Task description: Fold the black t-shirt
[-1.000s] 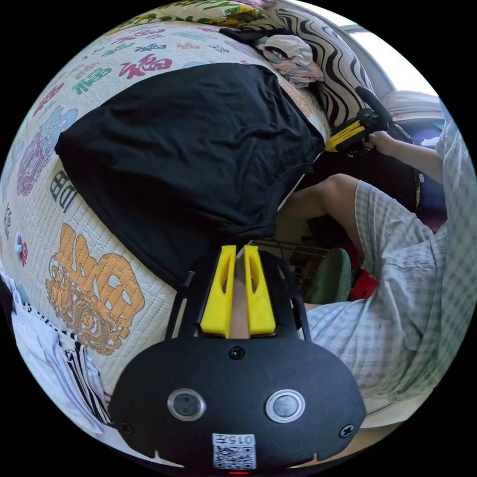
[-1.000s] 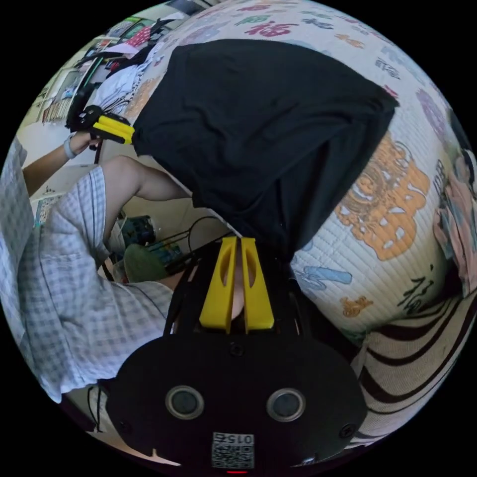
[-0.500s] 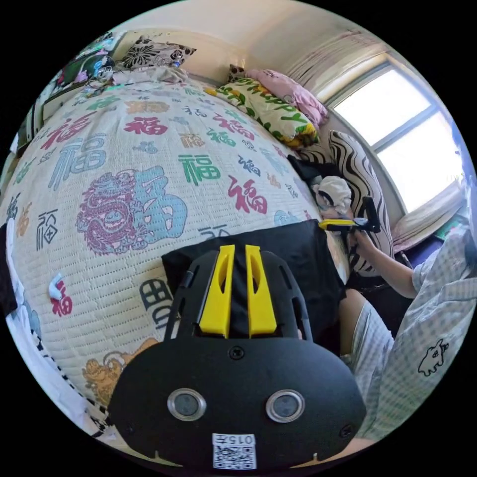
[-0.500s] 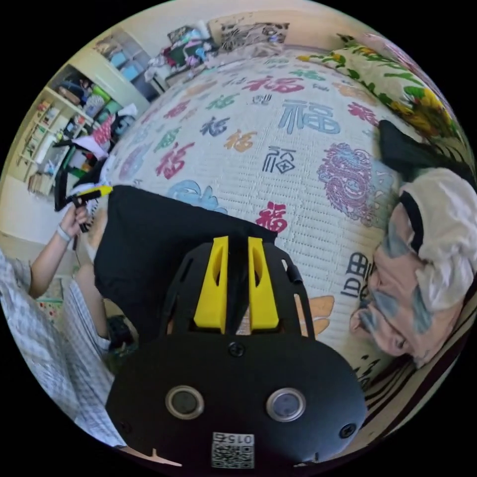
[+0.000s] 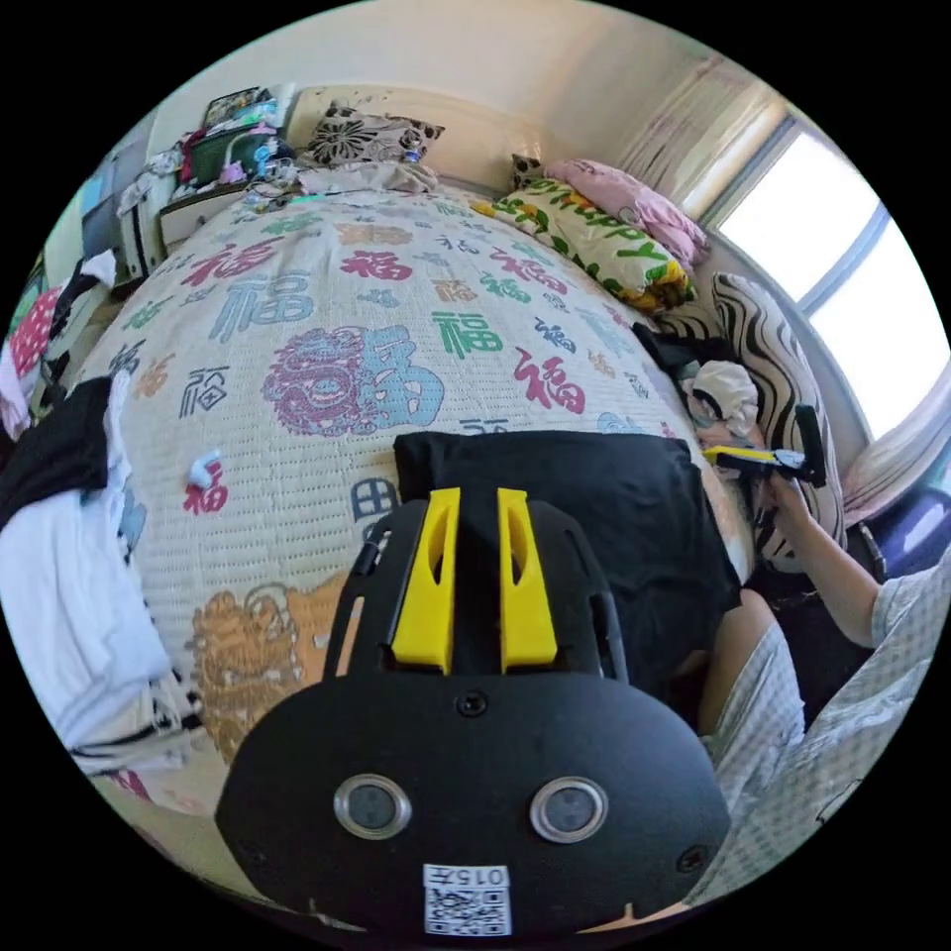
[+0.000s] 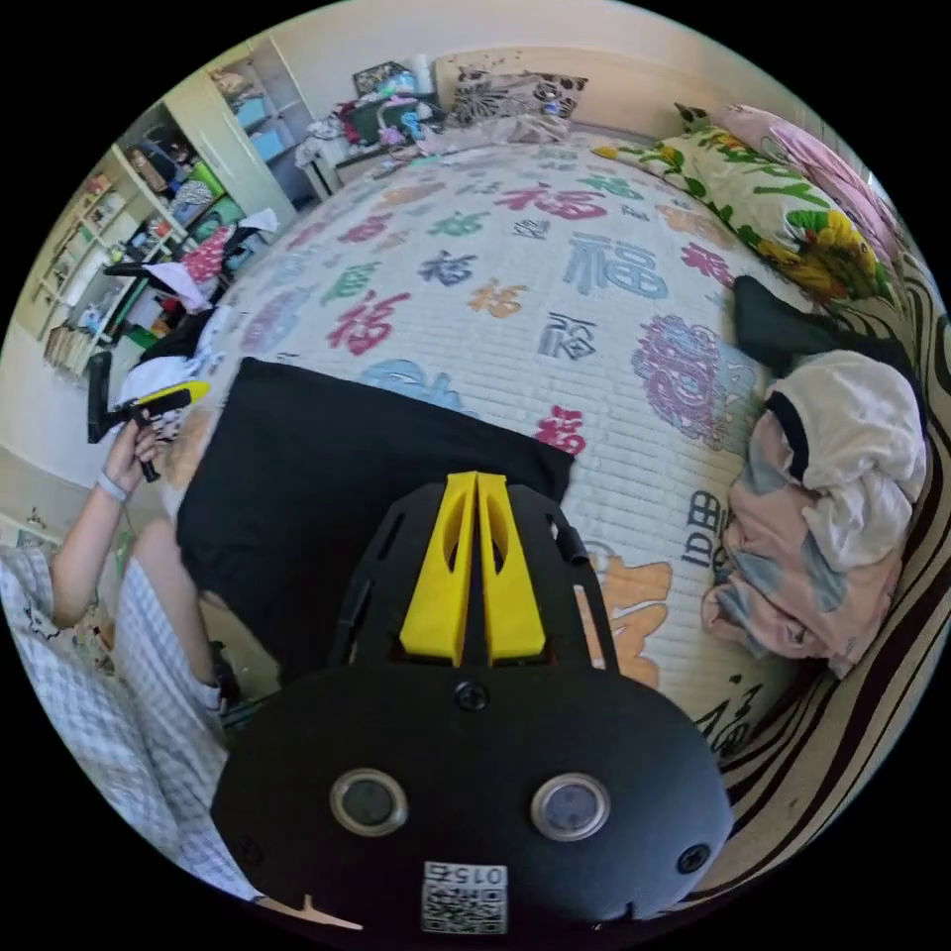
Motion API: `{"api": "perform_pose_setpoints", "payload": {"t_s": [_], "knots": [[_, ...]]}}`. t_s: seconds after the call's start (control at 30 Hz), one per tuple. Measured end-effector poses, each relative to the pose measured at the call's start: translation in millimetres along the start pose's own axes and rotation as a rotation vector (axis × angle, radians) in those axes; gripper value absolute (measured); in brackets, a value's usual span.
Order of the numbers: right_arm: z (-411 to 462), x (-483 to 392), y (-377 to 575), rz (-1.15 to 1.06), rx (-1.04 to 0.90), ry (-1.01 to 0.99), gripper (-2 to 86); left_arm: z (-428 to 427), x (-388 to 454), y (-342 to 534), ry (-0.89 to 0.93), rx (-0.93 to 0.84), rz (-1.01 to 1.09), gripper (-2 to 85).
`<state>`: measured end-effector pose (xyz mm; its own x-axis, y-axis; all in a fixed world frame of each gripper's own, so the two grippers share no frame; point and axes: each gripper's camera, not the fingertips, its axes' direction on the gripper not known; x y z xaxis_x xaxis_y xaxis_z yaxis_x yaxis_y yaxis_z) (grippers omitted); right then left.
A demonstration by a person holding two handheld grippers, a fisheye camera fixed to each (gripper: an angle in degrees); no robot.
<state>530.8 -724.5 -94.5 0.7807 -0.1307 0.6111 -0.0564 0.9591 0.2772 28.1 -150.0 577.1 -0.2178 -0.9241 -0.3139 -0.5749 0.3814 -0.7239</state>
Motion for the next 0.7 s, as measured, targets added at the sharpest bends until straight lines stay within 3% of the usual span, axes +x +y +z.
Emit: {"api": "perform_pose_setpoints", "payload": {"t_s": [0.2,0.37,0.57,0.7], "knots": [[-18,-86,-18,-0.132,0.031,-0.143,4.6,-33,-16,105,0.062,-0.077,-0.250,10.9],[8,-162,-68,-0.263,-0.053,-0.245,5.5,-20,-19,144,-0.072,-0.220,-0.278,11.7],[58,-247,-145,-0.350,-0.176,-0.210,6.5,12,-40,149,0.155,-0.321,-0.306,7.5],[111,-288,-197,-0.358,-0.322,-0.115,8.9,18,-58,157,0.299,-0.277,-0.336,1.5]]}}
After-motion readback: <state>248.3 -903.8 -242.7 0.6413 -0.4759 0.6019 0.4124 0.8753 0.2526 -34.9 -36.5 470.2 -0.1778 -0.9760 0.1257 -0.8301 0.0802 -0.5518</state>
